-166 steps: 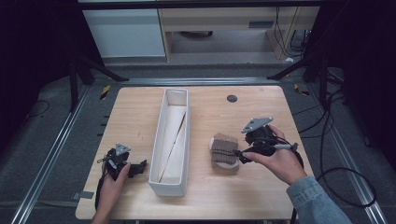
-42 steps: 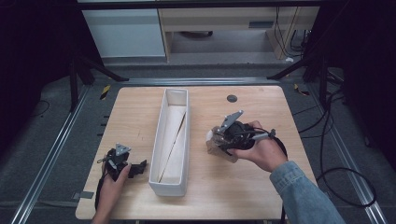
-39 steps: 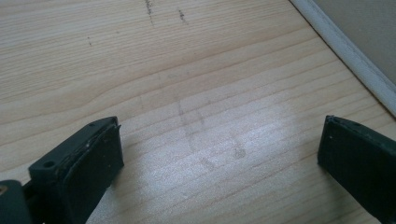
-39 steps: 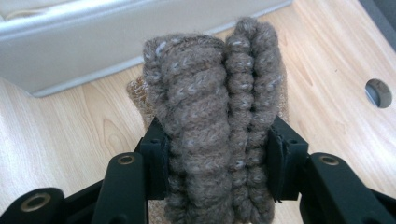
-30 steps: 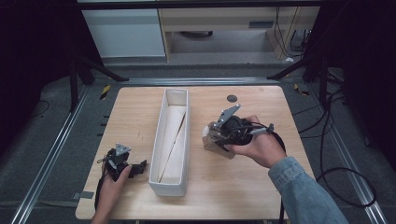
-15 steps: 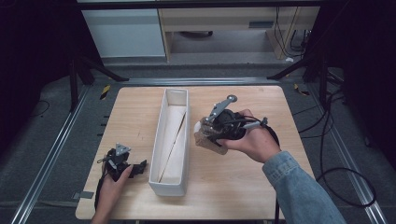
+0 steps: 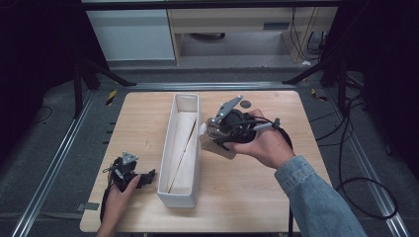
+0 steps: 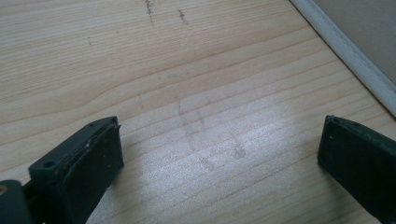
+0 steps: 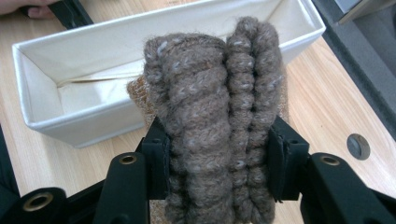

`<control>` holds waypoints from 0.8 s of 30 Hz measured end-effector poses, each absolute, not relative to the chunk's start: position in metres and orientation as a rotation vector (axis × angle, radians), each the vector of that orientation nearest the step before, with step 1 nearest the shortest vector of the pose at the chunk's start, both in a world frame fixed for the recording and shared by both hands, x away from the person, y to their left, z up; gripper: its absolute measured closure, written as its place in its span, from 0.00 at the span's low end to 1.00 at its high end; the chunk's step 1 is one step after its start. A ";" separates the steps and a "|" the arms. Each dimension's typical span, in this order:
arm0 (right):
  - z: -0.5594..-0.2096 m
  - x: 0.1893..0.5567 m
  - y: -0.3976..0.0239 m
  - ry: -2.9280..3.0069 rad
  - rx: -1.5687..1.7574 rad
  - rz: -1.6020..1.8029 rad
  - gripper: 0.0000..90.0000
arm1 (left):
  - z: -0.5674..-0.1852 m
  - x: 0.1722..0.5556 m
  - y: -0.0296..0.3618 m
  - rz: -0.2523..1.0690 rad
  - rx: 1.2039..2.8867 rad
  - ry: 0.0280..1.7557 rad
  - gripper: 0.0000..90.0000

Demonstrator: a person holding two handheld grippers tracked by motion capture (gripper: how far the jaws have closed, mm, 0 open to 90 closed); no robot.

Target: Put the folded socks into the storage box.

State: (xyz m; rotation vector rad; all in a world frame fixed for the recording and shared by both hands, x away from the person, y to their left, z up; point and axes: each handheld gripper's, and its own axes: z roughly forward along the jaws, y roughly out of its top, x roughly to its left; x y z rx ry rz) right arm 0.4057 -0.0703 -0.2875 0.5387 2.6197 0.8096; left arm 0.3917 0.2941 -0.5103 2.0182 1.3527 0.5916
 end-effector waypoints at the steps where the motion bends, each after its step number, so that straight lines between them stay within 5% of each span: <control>1: -0.285 0.405 -0.068 2.617 0.532 0.818 0.57 | -0.510 0.392 0.294 0.591 2.018 1.353 0.00; 24: -0.263 0.394 -0.034 2.626 0.462 0.904 0.57 | -0.510 0.392 0.294 0.590 2.019 1.354 0.00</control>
